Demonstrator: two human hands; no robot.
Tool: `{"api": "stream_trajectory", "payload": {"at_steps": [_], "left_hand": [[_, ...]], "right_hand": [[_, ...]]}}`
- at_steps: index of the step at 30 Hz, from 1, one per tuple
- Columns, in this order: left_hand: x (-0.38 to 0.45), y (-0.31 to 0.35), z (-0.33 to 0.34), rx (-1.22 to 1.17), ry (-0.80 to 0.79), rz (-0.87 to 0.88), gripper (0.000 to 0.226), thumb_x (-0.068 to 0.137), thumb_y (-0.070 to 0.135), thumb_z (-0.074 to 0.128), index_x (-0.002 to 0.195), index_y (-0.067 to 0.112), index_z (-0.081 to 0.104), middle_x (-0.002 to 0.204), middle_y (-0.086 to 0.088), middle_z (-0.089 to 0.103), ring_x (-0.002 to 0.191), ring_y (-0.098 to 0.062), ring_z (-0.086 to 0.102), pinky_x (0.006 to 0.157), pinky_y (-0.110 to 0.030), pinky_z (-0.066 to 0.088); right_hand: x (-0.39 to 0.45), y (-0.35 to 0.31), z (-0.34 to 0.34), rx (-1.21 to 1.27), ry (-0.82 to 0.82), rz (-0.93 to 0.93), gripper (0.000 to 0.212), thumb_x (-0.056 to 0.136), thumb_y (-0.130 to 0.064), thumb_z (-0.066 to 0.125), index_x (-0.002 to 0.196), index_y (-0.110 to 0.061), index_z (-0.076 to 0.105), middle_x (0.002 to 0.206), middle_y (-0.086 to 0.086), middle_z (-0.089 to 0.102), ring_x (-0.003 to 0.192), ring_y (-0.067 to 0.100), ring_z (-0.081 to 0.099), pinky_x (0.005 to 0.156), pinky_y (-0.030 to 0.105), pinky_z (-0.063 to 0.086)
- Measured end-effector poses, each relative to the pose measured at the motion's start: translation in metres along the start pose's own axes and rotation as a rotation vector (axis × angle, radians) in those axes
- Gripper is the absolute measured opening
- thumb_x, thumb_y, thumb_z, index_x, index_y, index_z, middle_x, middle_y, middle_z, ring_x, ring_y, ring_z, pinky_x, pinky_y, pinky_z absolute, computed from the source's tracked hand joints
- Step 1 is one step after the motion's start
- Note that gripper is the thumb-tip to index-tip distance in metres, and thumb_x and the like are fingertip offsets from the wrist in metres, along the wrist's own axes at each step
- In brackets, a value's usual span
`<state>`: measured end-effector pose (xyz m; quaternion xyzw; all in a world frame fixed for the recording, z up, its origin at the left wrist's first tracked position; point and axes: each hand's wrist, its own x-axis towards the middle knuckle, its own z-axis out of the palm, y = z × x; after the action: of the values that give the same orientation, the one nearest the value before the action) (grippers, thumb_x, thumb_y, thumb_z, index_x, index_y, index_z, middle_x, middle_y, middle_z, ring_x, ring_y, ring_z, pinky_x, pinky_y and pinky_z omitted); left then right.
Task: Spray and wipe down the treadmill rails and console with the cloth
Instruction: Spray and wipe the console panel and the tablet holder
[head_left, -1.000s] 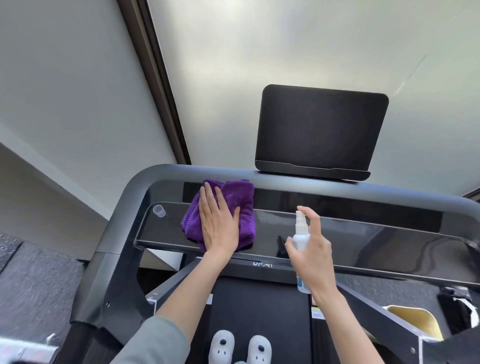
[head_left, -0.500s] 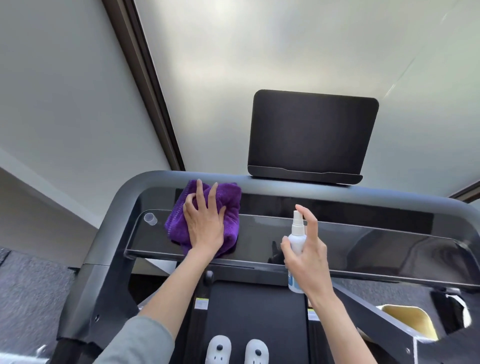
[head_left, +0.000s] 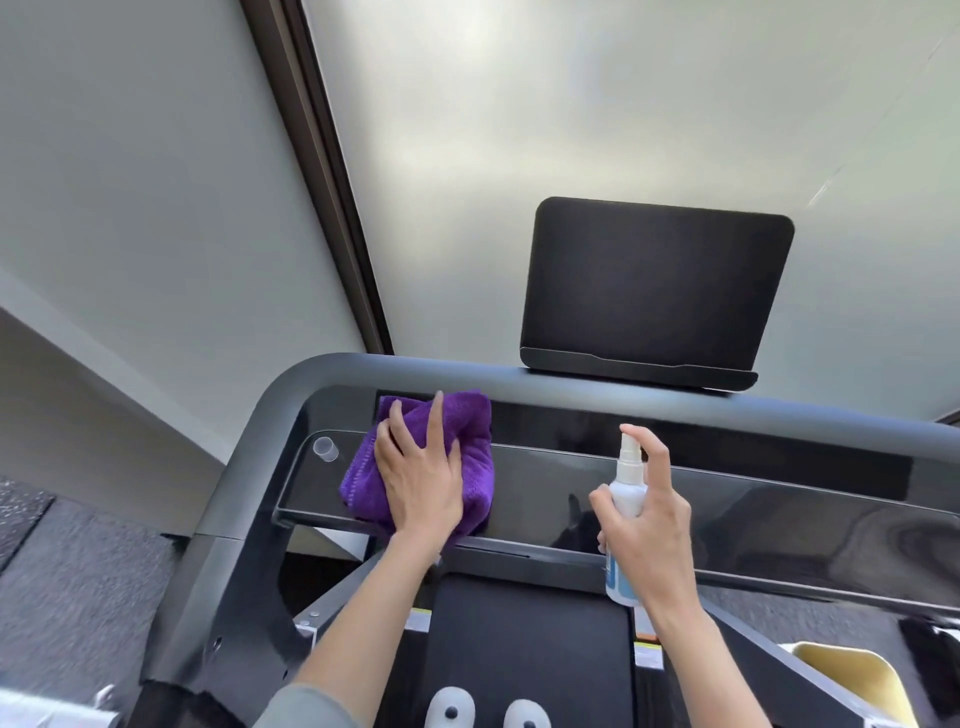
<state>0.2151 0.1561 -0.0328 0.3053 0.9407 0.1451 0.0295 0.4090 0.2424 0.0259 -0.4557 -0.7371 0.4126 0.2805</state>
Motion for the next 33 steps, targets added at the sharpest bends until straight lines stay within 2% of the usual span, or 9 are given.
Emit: {"api": "stream_trajectory", "payload": {"at_steps": [4,8,10,13,18,24,27,30,33], "left_hand": [[0.008,0.004,-0.001,-0.018,0.002,-0.014,0.065,0.101,0.041,0.038,0.155,0.020,0.009,0.158,-0.025,0.006,0.142,-0.042,0.013,0.117,-0.051,0.017],[-0.014,0.002,-0.003,0.015,-0.068,0.031,0.076,0.098,0.058,0.027,0.155,0.019,-0.005,0.161,-0.020,-0.008,0.148,-0.036,-0.001,0.121,-0.045,0.006],[-0.035,0.007,-0.002,0.010,-0.090,0.070,0.079,0.094,0.065,0.019,0.154,0.021,-0.009,0.161,-0.017,-0.009,0.149,-0.032,-0.006,0.121,-0.042,0.000],[-0.056,0.011,0.002,-0.023,-0.087,0.097,0.084,0.088,0.070,0.009,0.155,0.022,-0.004,0.162,-0.015,-0.006,0.149,-0.031,-0.006,0.120,-0.040,-0.004],[0.004,0.018,0.002,0.060,-0.084,0.016,0.085,0.094,0.063,0.022,0.150,0.014,-0.018,0.157,-0.027,-0.017,0.147,-0.039,-0.013,0.121,-0.044,-0.002],[0.003,0.029,0.005,0.071,-0.076,-0.002,0.088,0.094,0.064,0.025,0.151,0.009,-0.015,0.157,-0.028,-0.015,0.147,-0.039,-0.011,0.121,-0.044,0.000],[-0.025,0.039,0.008,0.065,-0.113,0.080,0.085,0.094,0.065,0.019,0.152,0.013,-0.014,0.159,-0.024,-0.014,0.148,-0.035,-0.011,0.121,-0.042,-0.002],[-0.057,0.050,0.012,0.020,-0.125,0.168,0.083,0.091,0.067,0.011,0.154,0.016,-0.006,0.161,-0.017,-0.008,0.149,-0.031,-0.010,0.121,-0.040,-0.007],[-0.047,0.050,0.016,0.046,-0.090,0.166,0.084,0.088,0.067,0.003,0.155,0.017,-0.002,0.161,-0.018,-0.006,0.149,-0.033,-0.007,0.120,-0.041,-0.004]], "right_hand": [[-0.004,0.000,-0.003,-0.012,-0.014,-0.012,0.067,0.084,0.001,0.061,0.123,-0.049,0.040,0.057,0.019,0.055,0.050,0.041,0.053,0.055,0.048,0.055],[-0.009,-0.003,-0.005,-0.006,-0.006,-0.007,0.067,0.084,0.002,0.060,0.123,-0.049,0.040,0.057,0.018,0.055,0.051,0.042,0.053,0.057,0.050,0.055],[-0.009,-0.006,-0.005,0.000,0.000,-0.004,0.067,0.084,0.001,0.060,0.122,-0.050,0.040,0.055,0.018,0.055,0.051,0.042,0.054,0.058,0.051,0.056],[-0.007,-0.007,-0.006,-0.009,0.006,-0.021,0.068,0.084,0.001,0.061,0.123,-0.050,0.040,0.056,0.016,0.056,0.050,0.040,0.055,0.058,0.051,0.056],[-0.004,-0.006,-0.011,-0.030,0.029,-0.023,0.068,0.084,0.001,0.061,0.125,-0.048,0.039,0.059,0.015,0.057,0.049,0.037,0.056,0.056,0.050,0.055],[-0.010,-0.001,-0.019,-0.012,0.073,-0.016,0.066,0.083,0.002,0.060,0.126,-0.044,0.041,0.060,0.015,0.054,0.049,0.039,0.053,0.054,0.050,0.054],[-0.016,0.001,-0.022,-0.006,0.076,-0.004,0.066,0.083,0.002,0.061,0.126,-0.045,0.040,0.060,0.016,0.055,0.050,0.038,0.054,0.056,0.049,0.054],[-0.018,0.006,-0.024,-0.012,0.072,0.005,0.067,0.084,0.001,0.061,0.126,-0.046,0.040,0.060,0.016,0.055,0.051,0.038,0.054,0.057,0.051,0.054],[-0.015,0.010,-0.026,-0.026,0.081,0.019,0.067,0.084,0.001,0.061,0.126,-0.045,0.040,0.062,0.014,0.056,0.051,0.038,0.055,0.057,0.052,0.054]]}}
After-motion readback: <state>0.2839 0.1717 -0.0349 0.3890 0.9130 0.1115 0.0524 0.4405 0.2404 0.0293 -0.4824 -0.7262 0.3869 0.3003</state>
